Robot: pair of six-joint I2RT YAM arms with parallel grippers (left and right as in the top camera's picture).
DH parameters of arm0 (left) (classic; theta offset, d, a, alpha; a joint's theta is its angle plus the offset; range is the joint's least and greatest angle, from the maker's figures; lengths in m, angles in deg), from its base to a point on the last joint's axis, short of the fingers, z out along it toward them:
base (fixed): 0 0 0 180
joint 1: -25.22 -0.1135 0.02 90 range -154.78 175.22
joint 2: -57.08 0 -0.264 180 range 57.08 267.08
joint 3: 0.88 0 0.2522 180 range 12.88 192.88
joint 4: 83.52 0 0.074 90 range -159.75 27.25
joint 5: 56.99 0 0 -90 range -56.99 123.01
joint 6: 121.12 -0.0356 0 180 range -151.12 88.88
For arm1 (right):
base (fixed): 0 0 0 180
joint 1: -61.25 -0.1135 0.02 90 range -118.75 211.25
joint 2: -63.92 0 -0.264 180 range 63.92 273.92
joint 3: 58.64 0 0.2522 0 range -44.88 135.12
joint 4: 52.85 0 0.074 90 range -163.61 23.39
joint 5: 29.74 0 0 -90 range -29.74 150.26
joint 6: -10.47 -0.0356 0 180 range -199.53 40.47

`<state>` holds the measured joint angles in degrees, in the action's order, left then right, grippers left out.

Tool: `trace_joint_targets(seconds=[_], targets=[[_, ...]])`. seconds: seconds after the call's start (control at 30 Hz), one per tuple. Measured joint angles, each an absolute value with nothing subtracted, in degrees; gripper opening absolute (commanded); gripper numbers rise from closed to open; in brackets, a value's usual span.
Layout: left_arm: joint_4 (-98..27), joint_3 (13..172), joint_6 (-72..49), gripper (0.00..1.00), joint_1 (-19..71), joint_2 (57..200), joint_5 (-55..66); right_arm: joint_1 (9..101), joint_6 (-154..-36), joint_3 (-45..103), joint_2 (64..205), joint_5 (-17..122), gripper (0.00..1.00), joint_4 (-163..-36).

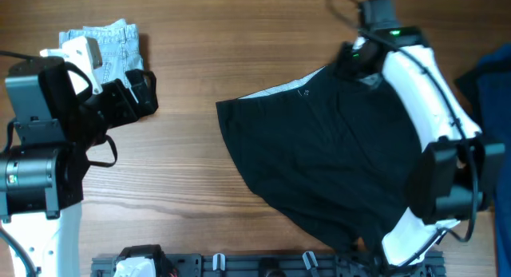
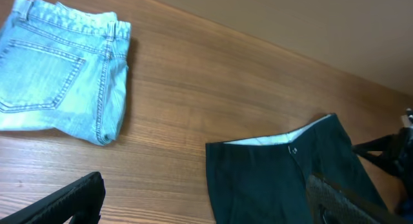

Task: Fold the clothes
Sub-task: 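Drag the black shorts with the right gripper onto the table center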

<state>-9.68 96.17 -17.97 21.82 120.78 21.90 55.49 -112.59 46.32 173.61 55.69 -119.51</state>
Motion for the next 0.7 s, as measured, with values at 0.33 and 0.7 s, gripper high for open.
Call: trace_joint_targets(seconds=[0.33, 0.7], targets=[[-8.9, 96.2, -18.0, 1.0, 21.8, 121.0, 21.2, 56.3, -128.0, 46.6, 189.6, 55.4, 0.04, -111.6], [-7.4, 96.2, -18.0, 1.0, 21.8, 121.1, 21.2, 46.8, -141.4, 49.1, 198.4, 41.0, 0.04, -80.5]])
